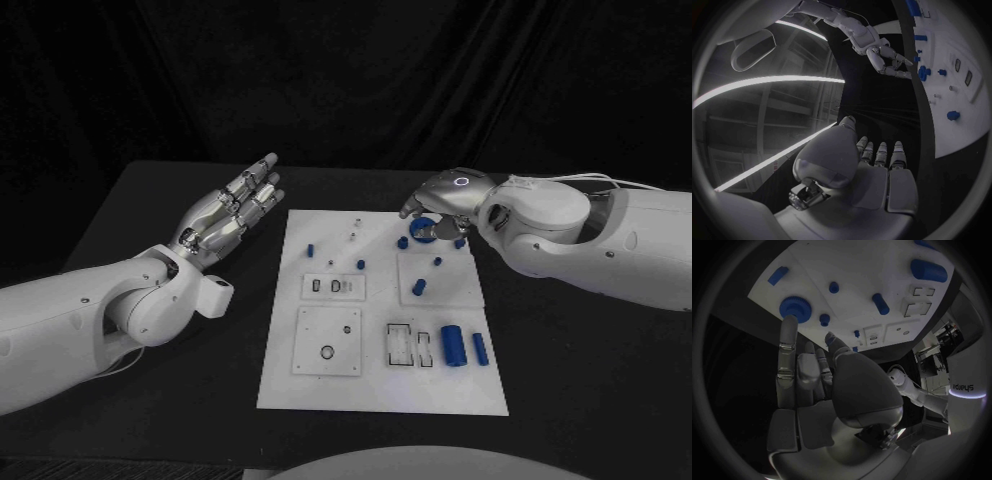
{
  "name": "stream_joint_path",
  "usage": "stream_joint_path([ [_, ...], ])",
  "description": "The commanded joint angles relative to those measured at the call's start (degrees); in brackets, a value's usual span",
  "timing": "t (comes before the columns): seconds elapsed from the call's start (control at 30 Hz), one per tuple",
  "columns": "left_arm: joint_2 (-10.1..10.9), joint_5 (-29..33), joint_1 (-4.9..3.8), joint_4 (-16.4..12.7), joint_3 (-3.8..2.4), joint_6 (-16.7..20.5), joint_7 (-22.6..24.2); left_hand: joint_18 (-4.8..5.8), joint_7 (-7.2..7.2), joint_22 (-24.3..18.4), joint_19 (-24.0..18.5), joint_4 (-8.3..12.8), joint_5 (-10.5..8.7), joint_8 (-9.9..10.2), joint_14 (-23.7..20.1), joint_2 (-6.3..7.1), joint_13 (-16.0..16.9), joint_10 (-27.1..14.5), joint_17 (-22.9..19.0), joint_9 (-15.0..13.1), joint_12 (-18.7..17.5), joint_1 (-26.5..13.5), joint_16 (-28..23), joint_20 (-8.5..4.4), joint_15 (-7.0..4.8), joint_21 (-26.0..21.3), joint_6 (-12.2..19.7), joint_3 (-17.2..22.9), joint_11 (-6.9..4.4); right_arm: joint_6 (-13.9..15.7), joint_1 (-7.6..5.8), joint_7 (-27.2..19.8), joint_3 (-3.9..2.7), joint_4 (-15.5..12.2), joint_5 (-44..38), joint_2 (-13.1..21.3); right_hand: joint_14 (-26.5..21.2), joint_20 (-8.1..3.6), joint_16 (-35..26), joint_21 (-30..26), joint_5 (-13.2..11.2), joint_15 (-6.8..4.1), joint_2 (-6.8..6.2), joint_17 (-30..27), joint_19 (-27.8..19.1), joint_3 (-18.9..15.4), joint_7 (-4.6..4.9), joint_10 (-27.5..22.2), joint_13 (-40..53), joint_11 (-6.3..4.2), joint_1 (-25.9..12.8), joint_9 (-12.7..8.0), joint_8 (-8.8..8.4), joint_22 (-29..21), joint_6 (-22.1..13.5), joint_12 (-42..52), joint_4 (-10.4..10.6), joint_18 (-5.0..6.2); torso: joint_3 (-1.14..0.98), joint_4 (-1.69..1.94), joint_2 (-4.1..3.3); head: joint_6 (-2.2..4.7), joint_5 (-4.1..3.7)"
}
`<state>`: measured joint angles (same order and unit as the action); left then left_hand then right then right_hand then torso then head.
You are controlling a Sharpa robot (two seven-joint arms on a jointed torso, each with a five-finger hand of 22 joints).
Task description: Assemble the parts on the task board
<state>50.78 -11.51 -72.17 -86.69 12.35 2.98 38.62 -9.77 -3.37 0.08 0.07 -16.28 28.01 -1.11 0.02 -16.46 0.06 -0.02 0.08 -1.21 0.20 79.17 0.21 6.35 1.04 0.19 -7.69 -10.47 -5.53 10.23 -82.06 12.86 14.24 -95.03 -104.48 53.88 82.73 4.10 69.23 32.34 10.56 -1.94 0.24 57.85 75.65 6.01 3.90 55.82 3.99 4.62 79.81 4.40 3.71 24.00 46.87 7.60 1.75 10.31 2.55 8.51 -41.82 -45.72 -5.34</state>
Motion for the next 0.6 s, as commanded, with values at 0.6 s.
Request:
stream_joint_path([
  [0.6, -0.5, -0.1, -0.18, 0.2, -0.05, -1.3, 2.9, 0.67, 0.64, -0.1, -0.1, 0.0, 0.35, -0.2, 0.0, -0.02, -0.1, 0.0, -0.1, 0.0, -0.2, 1.0, -0.2, 0.47, 0.84, -0.2, -0.2, 0.5, 0.72, 1.0, 2.76, -2.1, -0.03, 4.6, -0.8, -3.6, 0.8, 0.07, 1.6, 1.6, -0.3, 0.11, -0.56, 1.7, -1.0, 0.2, 0.87, -0.3, -0.1, 0.01, -0.2, -0.1, 0.53, 1.9, 2.0, -2.6, 0.5, 0.04, 0.1, 0.12, 0.99, -0.96, 0.27],
])
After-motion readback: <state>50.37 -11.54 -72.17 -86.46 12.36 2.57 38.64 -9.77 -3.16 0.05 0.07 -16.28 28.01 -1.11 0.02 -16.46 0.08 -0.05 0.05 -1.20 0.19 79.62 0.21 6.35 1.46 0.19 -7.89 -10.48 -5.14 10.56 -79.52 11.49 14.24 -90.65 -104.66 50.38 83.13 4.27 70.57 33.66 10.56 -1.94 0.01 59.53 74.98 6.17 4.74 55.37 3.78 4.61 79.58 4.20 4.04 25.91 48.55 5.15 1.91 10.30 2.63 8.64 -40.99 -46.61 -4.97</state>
